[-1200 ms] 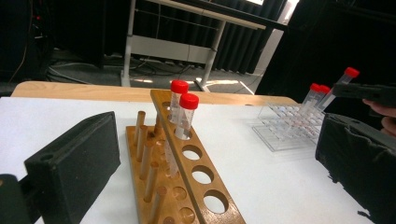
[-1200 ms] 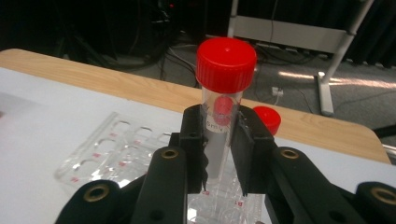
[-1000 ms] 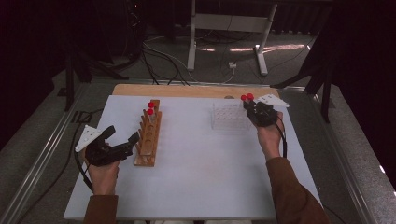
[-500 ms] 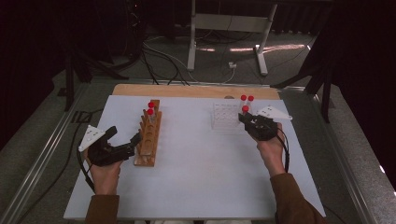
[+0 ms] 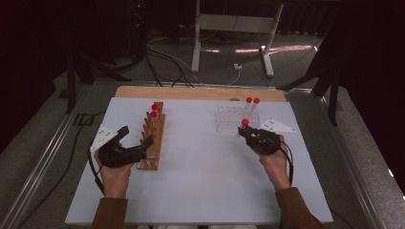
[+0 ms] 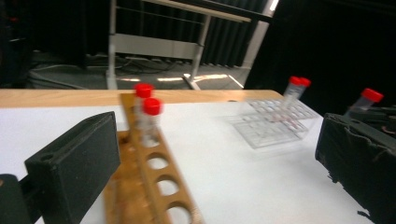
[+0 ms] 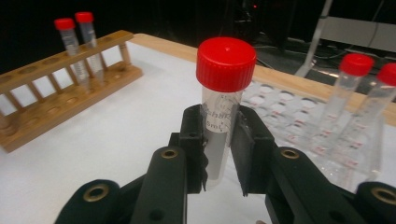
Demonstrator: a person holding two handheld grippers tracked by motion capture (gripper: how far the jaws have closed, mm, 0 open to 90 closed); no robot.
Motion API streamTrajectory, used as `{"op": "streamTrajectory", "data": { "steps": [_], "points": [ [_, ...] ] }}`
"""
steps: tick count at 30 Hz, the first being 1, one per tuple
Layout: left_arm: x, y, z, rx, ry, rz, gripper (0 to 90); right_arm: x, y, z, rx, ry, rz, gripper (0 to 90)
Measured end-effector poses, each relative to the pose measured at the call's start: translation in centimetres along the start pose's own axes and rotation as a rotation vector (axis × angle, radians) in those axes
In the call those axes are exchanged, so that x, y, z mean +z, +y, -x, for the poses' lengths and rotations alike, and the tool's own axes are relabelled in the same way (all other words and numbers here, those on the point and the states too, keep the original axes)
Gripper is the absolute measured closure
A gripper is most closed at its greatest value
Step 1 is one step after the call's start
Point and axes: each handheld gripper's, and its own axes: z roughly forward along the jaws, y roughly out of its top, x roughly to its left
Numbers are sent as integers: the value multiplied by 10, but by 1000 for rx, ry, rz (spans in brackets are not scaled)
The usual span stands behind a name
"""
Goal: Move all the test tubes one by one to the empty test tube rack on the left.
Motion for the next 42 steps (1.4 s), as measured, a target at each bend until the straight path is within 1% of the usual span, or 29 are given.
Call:
{"op": "streamTrajectory", "data": {
  "steps": [2,5,11,14,16,21,23,27,31,35,38,40,42],
  "points": [
    [6,2,8,21,-19,-13,11,-1,-2,-4,-1,17,1,745],
    [15,5,18,38,-48,-26,27,-2,-3,-9,-15,34,-1,745],
    [37,8,42,87,-93,-58,31,-4,-2,-15,0,81,8,744],
    [49,8,57,102,-128,-69,36,-4,-2,-20,-2,96,10,744],
    [57,7,67,120,-142,-86,42,-4,-2,-24,-8,105,5,744],
    [76,6,85,136,-172,-115,50,-2,-3,-32,-15,122,-11,744],
    [80,5,90,145,-177,-113,50,-1,-3,-36,-15,127,-18,744],
    [88,3,102,153,-204,-119,57,4,-3,-43,-27,142,-36,744],
    [97,1,113,164,-217,-133,77,7,-3,-50,-36,154,-47,744],
    [105,-1,122,175,-222,-147,156,10,-3,-55,-42,166,-62,744],
    [111,-3,129,190,-237,-163,200,12,-4,-58,-44,171,-69,744],
    [114,-4,132,196,-255,-173,262,13,-4,-60,-50,176,-69,744],
    [118,-6,136,205,-273,-188,356,13,-4,-61,-50,179,-72,744]
  ]
}}
